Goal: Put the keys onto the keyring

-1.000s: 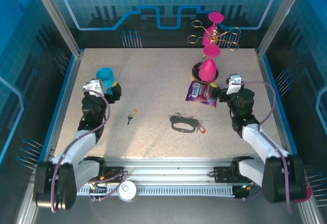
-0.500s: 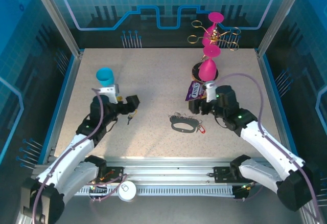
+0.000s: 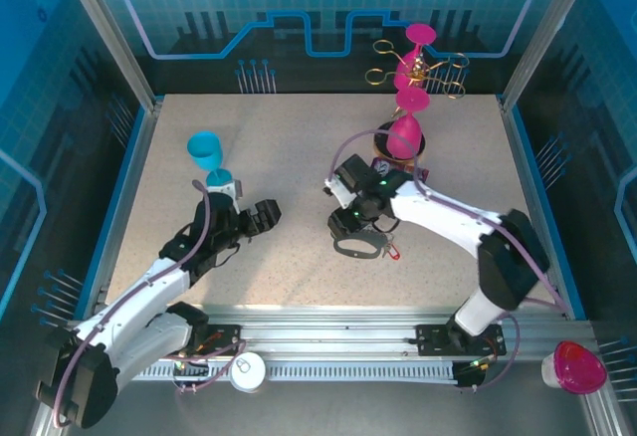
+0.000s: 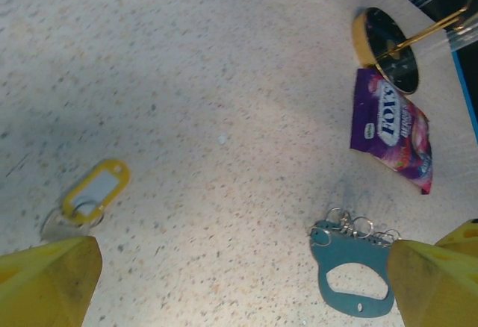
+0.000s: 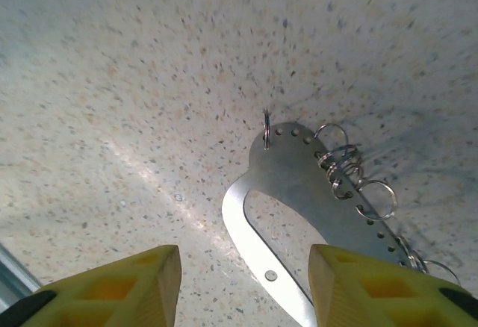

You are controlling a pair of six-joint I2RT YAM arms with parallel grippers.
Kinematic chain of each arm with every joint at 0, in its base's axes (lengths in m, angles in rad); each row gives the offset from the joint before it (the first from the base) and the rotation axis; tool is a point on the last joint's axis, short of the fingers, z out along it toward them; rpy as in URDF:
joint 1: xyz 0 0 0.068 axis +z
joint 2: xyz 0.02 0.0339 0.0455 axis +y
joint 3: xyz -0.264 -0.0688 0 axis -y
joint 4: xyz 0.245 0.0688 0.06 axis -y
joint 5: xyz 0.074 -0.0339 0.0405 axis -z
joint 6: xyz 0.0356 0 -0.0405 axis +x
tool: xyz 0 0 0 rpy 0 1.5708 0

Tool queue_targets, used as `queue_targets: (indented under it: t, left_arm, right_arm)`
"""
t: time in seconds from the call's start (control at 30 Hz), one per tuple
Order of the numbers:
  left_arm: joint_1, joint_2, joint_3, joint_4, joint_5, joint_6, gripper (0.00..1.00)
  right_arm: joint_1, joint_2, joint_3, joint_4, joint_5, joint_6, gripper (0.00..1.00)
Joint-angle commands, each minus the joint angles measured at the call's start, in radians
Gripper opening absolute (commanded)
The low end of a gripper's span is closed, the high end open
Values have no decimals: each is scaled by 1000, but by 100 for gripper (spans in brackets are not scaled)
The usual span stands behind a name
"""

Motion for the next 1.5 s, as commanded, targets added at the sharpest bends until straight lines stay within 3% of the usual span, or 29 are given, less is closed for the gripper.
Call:
queue_targets:
  t: [0.0, 0.13, 0.5, 0.73, 1.1, 1.47]
  left_arm:
    - [-4, -43, -44, -23, -30, -80, 98]
    - [-2, -85, -77, -33, -31, -98, 98]
    - [-2, -163, -120, -57, -35, -121, 98]
    - [-2, -188, -130, -72, -40, -123, 98]
    - [-2, -206, -134, -77, -43, -127, 98]
    - [-2, -211, -134, -79, -44, -127, 98]
  right_arm:
    - [17, 107, 100, -133, 30, -48, 48]
    - [20, 228, 197, -181, 34, -62, 39]
    - [37, 382, 331, -234, 27, -76, 37]
    - [38, 423, 366, -245, 33, -80, 29]
    - [43, 464, 410, -273, 48, -87, 24]
    - [43, 487, 432, -293, 77, -90, 28]
